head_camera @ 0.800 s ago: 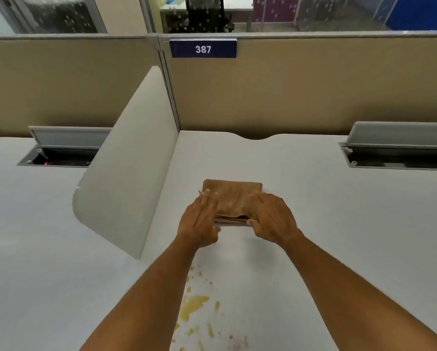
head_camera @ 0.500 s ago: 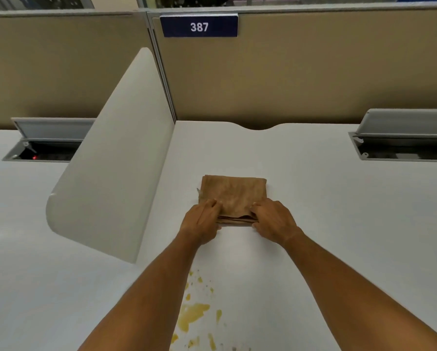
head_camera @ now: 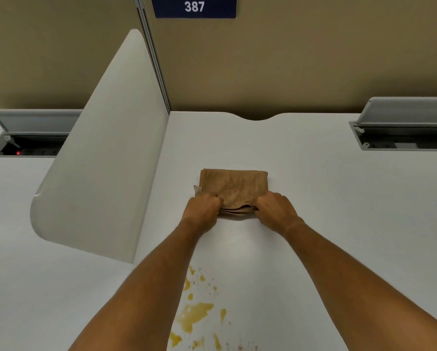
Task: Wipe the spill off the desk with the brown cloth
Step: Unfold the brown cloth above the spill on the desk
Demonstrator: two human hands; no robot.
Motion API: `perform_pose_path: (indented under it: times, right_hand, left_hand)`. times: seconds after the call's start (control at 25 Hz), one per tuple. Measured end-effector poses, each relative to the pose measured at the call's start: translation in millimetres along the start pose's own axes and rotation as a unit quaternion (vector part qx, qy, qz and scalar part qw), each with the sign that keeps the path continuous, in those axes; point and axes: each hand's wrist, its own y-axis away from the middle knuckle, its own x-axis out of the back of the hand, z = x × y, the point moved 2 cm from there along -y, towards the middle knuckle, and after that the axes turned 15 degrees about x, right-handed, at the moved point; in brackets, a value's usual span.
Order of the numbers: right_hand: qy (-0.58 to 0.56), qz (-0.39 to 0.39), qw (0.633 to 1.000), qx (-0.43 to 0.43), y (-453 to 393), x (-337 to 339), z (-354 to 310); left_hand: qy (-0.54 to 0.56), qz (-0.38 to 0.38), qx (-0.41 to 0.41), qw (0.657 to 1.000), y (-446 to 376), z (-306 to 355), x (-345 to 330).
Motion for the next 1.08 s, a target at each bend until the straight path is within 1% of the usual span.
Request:
perform_pose_path:
  times: [0.2, 0.36, 0.48, 0.56, 0.64, 0.76, 0.92, 1.08]
  right_hand:
    - [-0.046, 0.015, 0.999, -0.003, 2, 21, 1]
    - [-0.081, 0.057, 0.995, -0.003, 6, 55, 1]
    - [-0.119, 0.083, 0.989, -0.004, 7, 87, -1]
    - [-0.151, 0.106, 0.983, -0.009, 8, 109, -5]
    - [-0.159, 0.118, 0.980, -0.009, 9, 129, -10]
    - [-0.152, 0.115, 0.982, 0.000, 11, 155, -23]
    - [-0.150, 0.113, 0.982, 0.002, 20, 181, -44]
    - [-0.169, 0.134, 0.976, 0.003, 30, 197, -61]
  left_hand:
    - [-0.006, -0.012, 0.015, 1.000, 0, -4, 20]
    - [0.016, 0.011, 0.018, 1.000, -1, -7, 52]
    - [0.061, 0.029, 0.028, 0.997, 1, -10, 81]
    - [0.103, 0.024, 0.047, 0.993, 3, -13, 98]
    - [0.153, 0.008, 0.058, 0.987, 9, -16, 114]
    - [0.205, 0.007, 0.041, 0.978, 21, -18, 131]
    - [0.209, 0.008, 0.001, 0.978, 35, -7, 140]
    - [0.218, 0.030, -0.024, 0.975, 47, 6, 155]
